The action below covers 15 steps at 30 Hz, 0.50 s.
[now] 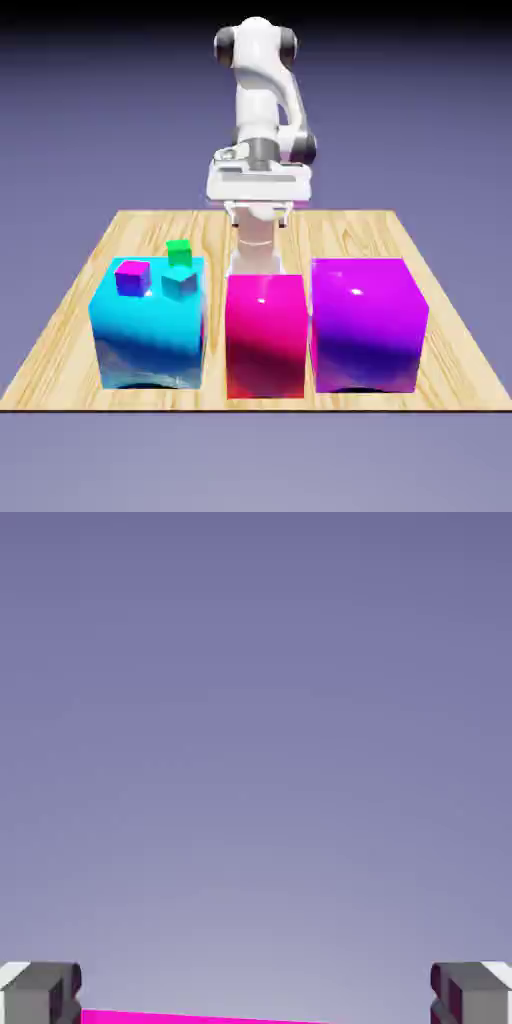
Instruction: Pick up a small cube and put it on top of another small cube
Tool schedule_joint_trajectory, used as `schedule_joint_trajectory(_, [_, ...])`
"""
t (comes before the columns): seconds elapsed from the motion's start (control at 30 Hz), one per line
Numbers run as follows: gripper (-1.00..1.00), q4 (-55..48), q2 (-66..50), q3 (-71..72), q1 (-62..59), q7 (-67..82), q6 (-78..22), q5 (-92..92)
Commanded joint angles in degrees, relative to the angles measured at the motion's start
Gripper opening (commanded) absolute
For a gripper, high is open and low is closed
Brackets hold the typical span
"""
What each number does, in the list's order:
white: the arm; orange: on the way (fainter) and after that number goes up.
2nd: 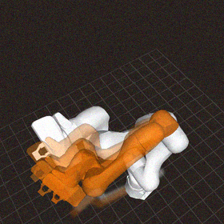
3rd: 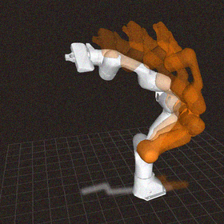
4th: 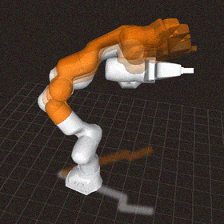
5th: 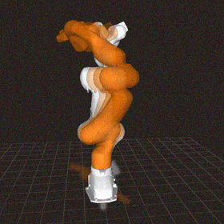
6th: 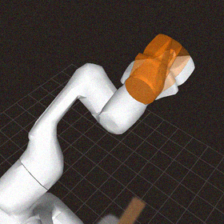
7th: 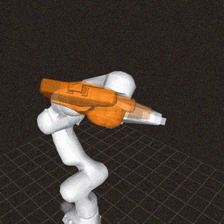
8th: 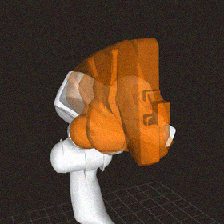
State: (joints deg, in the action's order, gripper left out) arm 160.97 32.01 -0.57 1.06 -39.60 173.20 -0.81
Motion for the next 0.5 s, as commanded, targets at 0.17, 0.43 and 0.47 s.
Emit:
schedule_joint_trajectory(0.17, [0.00,-4.1,-4.5,-4.5,2.6,6.9,-14.4,-9.5])
schedule_joint_trajectory(0.43, [0.00,-8.2,-9.2,-11.2,6.2,15.8,-34.3,-22.9])
schedule_joint_trajectory(0.47, [0.00,-8.8,-9.8,-12.1,6.6,16.9,-36.8,-24.6])
